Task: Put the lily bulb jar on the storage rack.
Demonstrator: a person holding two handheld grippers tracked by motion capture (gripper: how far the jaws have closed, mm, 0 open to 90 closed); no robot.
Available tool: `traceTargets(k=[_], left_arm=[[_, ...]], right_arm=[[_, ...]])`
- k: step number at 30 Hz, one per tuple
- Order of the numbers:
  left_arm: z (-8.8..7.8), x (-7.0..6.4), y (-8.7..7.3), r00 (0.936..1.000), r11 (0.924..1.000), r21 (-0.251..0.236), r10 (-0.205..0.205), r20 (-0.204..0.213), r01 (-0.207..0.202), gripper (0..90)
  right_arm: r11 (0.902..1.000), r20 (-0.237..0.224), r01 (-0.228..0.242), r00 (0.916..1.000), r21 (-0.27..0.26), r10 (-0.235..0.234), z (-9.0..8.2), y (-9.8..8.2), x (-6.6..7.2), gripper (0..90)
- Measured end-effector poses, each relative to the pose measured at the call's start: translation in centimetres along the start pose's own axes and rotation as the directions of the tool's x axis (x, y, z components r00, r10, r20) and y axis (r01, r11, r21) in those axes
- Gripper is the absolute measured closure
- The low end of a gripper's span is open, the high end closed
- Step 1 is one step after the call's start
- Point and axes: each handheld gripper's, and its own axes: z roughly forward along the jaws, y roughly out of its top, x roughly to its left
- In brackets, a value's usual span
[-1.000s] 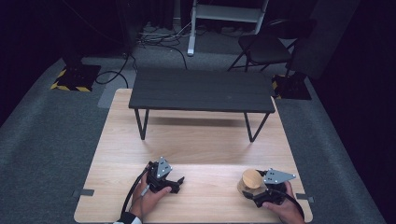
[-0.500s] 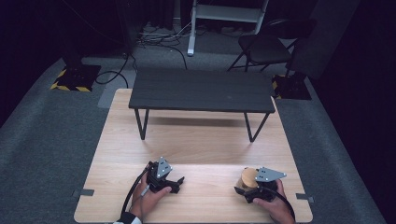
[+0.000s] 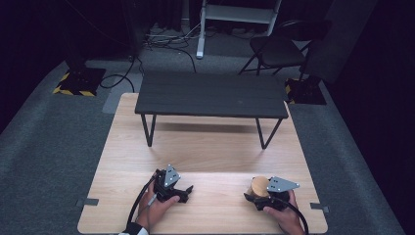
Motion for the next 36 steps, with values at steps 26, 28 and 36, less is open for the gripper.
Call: traceTargets(k=[26,28,36], left_arm=[[0.0,0.0,0.0,1.0,1.0,0.0,0.0,0.0,0.0,0.5],[0.0,0.0,0.0,1.0,1.0,0.0,0.0,0.0,0.0,0.5],[0.0,0.0,0.0,1.0,1.0,0.0,0.001,0.0,-0.001,0.5]], right_arm=[[0.9992,0.035,-0.035,0.9988,0.019,0.034,-2.2,9.5,-0.9,25.3],[0.9994,0.034,-0.025,0.9991,0.024,0.024,-2.4,11.4,-1.1,25.3],[0.9998,0.013,-0.004,0.9999,0.018,0.004,-2.6,17.8,-2.3,25.3]])
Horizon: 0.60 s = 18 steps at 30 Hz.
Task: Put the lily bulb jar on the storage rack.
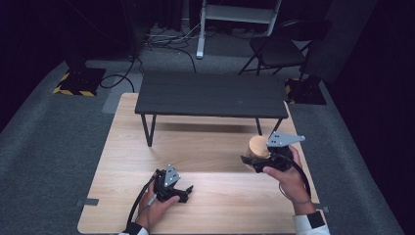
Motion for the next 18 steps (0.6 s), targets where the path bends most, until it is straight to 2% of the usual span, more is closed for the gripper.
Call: traceTargets(k=[7,8,11,18], left_arm=[[0.0,0.0,0.0,1.0,1.0,0.0,0.0,0.001,0.0,0.5],[0.0,0.0,0.0,1.0,1.0,0.0,0.0,0.001,0.0,0.5],[0.0,0.0,0.0,1.0,1.0,0.0,0.0,0.001,0.0,0.5],[0.0,0.0,0.0,1.0,1.0,0.0,0.0,0.001,0.0,0.5]], right_arm=[[0.9998,0.002,0.022,0.9998,0.001,-0.022,0.2,4.4,-0.6,25.2],[0.9998,0.002,0.022,0.9998,0.001,-0.022,0.2,4.4,-0.6,25.2],[0.9993,0.008,0.035,0.9993,0.008,-0.035,0.4,6.7,-1.0,25.3],[0.9987,0.011,0.051,0.9986,0.0,-0.051,1.1,9.9,-1.7,25.2]])
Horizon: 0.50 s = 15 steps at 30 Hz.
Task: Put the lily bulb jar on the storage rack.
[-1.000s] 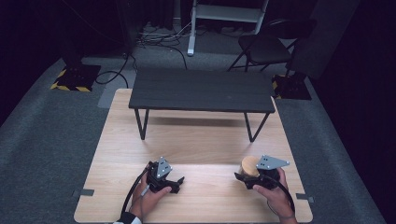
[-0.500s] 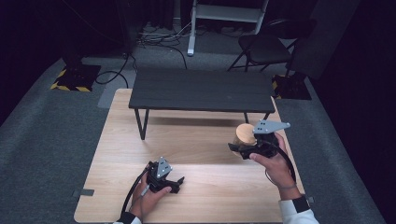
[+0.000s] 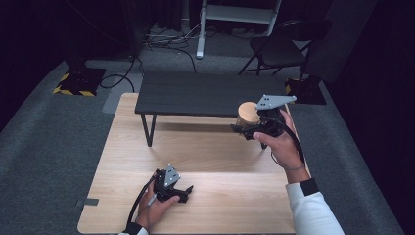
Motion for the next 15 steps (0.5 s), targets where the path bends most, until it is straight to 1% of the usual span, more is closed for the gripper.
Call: traceTargets(k=[2,4,7,9,11,12,13,15], left_arm=[[0.0,0.0,0.0,1.0,1.0,0.0,0.0,0.0,0.0,0.5],[0.0,0.0,0.0,1.0,1.0,0.0,0.0,0.0,0.0,0.5],[0.0,0.0,0.0,1.0,1.0,0.0,0.0,0.0,0.0,0.5],[0.0,0.0,0.0,1.0,1.0,0.0,0.0,0.0,0.0,0.5],[0.0,0.0,0.0,1.0,1.0,0.0,0.0,0.0,0.0,0.5],[0.0,0.0,0.0,1.0,1.0,0.0,0.0,0.0,0.0,0.5],[0.0,0.0,0.0,1.0,1.0,0.0,0.0,0.0,0.0,0.5],[0.0,0.0,0.0,1.0,1.0,0.0,-0.001,0.001,0.001,0.5]], right_arm=[[1.0,0.002,-0.002,1.0,-0.004,0.002,0.3,0.7,-0.3,25.2],[1.0,0.006,0.001,1.0,0.003,-0.001,0.6,1.7,-0.6,25.2],[1.0,0.023,0.007,0.9997,0.006,-0.007,1.1,3.0,-0.9,25.2],[1.0,0.033,0.001,0.9995,-0.005,-0.001,1.4,3.7,-1.2,25.2],[1.0,0.043,0.001,0.9991,-0.004,-0.001,1.8,4.5,-1.5,25.2],[1.0,0.043,0.001,0.9991,-0.004,-0.001,1.8,4.5,-1.5,25.2],[1.0,0.054,-0.006,0.9985,0.002,0.006,2.4,5.2,-1.7,25.2],[0.9999,0.056,-0.013,0.9984,0.006,0.013,3.1,5.8,-2.1,25.2]])
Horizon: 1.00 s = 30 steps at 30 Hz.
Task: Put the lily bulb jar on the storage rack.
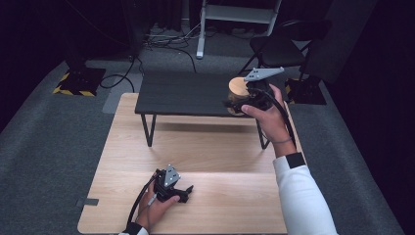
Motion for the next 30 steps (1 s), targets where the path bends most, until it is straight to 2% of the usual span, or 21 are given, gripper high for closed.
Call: traceTargets(k=[2,8,11,12,13,14,19,26,30], left_arm=[[0.0,0.0,0.0,1.0,1.0,0.0,0.0,0.0,0.0,0.5],[0.0,0.0,0.0,1.0,1.0,0.0,0.0,-0.001,0.0,0.5],[0.0,0.0,0.0,1.0,1.0,0.0,0.0,0.0,0.0,0.5],[0.0,0.0,0.0,1.0,1.0,0.0,0.0,-0.001,0.0,0.5],[0.0,0.0,0.0,1.0,1.0,0.0,0.0,-0.001,0.0,0.5],[0.0,0.0,0.0,1.0,1.0,0.0,0.0,-0.001,0.0,0.5],[0.0,0.0,0.0,1.0,1.0,0.0,0.0,-0.001,0.0,0.5],[0.1,0.0,0.0,1.0,1.0,0.0,0.0,-0.001,0.0,0.5],[0.1,0.0,0.0,1.0,1.0,0.0,0.0,-0.001,0.0,0.5]], right_arm=[[0.9999,-0.001,-0.015,0.9999,0.001,0.015,0.7,0.5,-0.4,25.2],[0.9998,0.026,-0.014,0.9996,0.012,0.014,2.7,1.7,-0.6,25.2],[0.9998,0.029,-0.02,0.9994,-0.004,0.02,3.4,1.5,-0.8,25.2],[0.9988,0.022,-0.047,0.9986,-0.013,0.048,4.1,1.3,-1.3,25.2],[0.9988,0.022,-0.047,0.9986,-0.013,0.048,4.1,1.3,-1.3,25.2],[0.9989,0.041,-0.047,0.998,-0.003,0.047,4.7,1.3,-1.2,25.2],[0.9979,0.052,-0.063,0.9967,0.013,0.062,6.0,1.1,-1.5,25.2],[0.9971,0.059,-0.072,0.9958,0.026,0.07,7.2,0.8,-1.6,25.1],[0.9955,0.058,-0.093,0.9941,0.017,0.092,7.6,0.1,-1.7,25.1]])
